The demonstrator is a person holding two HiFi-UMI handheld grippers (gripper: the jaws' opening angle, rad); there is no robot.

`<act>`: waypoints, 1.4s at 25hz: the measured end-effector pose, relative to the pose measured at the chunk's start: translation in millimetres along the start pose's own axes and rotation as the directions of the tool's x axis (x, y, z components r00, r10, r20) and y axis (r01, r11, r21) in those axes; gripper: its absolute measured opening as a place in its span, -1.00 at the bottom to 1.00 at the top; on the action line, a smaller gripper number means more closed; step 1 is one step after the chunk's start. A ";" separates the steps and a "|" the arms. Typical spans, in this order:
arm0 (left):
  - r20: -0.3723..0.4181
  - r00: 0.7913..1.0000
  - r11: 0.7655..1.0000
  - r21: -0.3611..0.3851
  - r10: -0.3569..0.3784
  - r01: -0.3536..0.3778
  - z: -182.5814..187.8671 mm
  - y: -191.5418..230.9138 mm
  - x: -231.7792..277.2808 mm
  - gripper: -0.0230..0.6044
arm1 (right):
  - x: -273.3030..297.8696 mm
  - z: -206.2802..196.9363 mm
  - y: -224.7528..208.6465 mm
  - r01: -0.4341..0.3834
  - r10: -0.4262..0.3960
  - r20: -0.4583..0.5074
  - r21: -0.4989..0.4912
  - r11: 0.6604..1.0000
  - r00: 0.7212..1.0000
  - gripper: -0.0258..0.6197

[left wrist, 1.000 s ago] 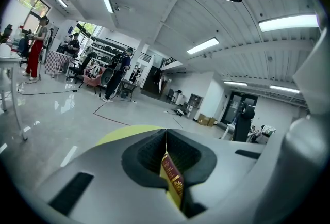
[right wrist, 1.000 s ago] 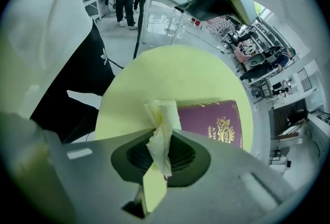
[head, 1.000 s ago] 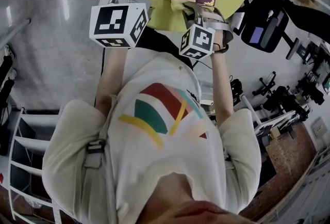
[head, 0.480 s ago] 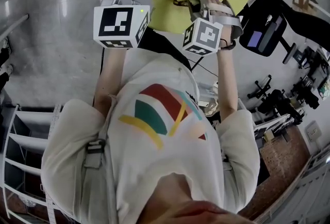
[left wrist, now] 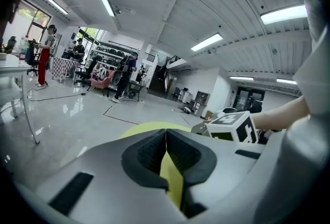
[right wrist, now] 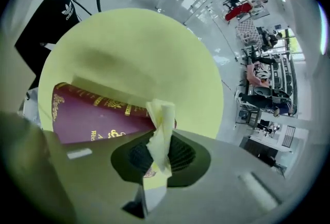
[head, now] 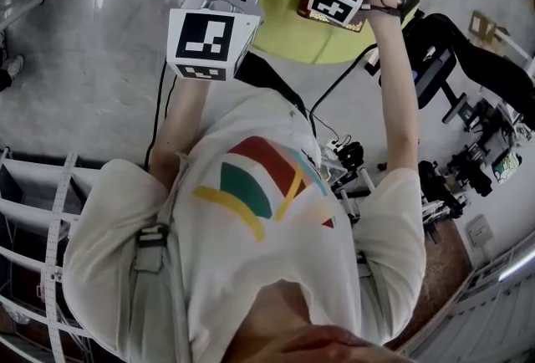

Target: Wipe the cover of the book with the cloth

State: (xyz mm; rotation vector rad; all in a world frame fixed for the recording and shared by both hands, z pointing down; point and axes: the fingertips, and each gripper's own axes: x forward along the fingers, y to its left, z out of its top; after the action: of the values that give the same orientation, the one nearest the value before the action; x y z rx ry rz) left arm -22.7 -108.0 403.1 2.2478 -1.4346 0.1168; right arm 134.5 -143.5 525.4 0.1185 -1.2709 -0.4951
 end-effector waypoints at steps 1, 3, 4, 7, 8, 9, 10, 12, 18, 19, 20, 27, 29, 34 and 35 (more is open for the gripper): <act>0.001 1.000 1.000 -0.011 0.002 -0.002 -1.1 4.4 -0.8 -0.87 | 7.0 1.7 -1.9 -0.009 0.009 -0.021 -0.012 1.000 1.000 -0.83; 0.000 1.000 0.999 -0.035 0.015 -0.015 -3.7 16.2 -2.4 -0.87 | 18.2 6.3 -5.4 -0.019 0.017 -0.061 -0.033 0.999 0.998 -0.83; 0.001 1.000 0.999 -0.046 0.025 -0.025 -4.3 22.8 -4.4 -0.87 | 20.8 9.7 -7.3 -0.022 0.018 -0.076 -0.044 0.999 0.997 -0.83; 0.007 0.999 0.997 -0.064 0.050 -0.050 -4.1 40.2 -12.0 -0.87 | 19.8 20.9 -12.8 -0.029 0.023 -0.105 -0.064 0.997 0.994 -0.83; 0.010 0.998 0.996 -0.068 0.056 -0.055 -3.1 42.5 -12.3 -0.87 | 19.2 21.9 -13.8 -0.033 0.025 -0.110 -0.070 0.997 0.994 -0.83; 0.014 0.998 0.996 -0.071 0.060 -0.059 -1.7 42.6 -11.4 -0.87 | 18.8 21.5 -13.8 -0.035 0.026 -0.112 -0.078 0.996 0.993 -0.83; 0.018 0.998 0.995 -0.074 0.062 -0.061 -0.5 41.5 -10.3 -0.87 | 18.5 21.0 -12.8 -0.037 0.027 -0.112 -0.088 0.995 0.993 -0.83; 0.020 0.998 0.995 -0.078 0.064 -0.062 0.1 39.4 -10.2 -0.87 | 16.4 23.8 -9.5 -0.040 0.029 -0.105 -0.110 0.993 0.994 -0.83; 0.001 0.998 0.996 -0.070 0.063 -0.063 0.1 37.8 -7.9 -0.87 | 5.8 40.7 11.9 -0.093 0.083 -0.070 -0.159 0.983 0.994 -0.83; -0.002 0.998 0.996 -0.068 0.064 -0.064 -0.4 38.5 -8.1 -0.87 | 2.8 43.5 18.2 -0.104 0.095 -0.063 -0.160 0.982 0.993 -0.83; -0.005 0.998 0.996 -0.066 0.066 -0.067 -1.0 39.9 -8.4 -0.87 | -0.5 46.4 25.1 -0.114 0.106 -0.056 -0.161 0.980 0.993 -0.83; -0.018 0.998 0.996 -0.067 0.064 -0.065 -2.2 49.1 -4.8 -0.87 | -30.0 70.7 90.2 -0.209 0.213 0.004 -0.171 0.963 0.977 -0.83; -0.019 0.998 0.996 -0.068 0.058 -0.059 -1.5 48.0 -3.2 -0.87 | -39.2 77.3 108.4 -0.241 0.249 0.027 -0.166 0.956 0.968 -0.83; -0.022 0.998 0.997 -0.062 0.050 -0.052 -0.9 46.3 -0.8 -0.87 | -58.0 88.8 141.7 -0.303 0.318 0.081 -0.151 0.941 0.945 -0.83; -0.023 0.999 0.997 -0.062 0.049 -0.050 -0.8 46.2 -1.0 -0.87 | -61.5 90.2 147.1 -0.313 0.327 0.087 -0.148 0.938 0.941 -0.83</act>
State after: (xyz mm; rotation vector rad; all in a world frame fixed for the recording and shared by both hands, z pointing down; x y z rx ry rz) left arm -63.4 -122.7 419.1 2.1558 -1.4625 0.1107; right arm 80.1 29.6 550.5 -0.2288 -1.3312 -0.3047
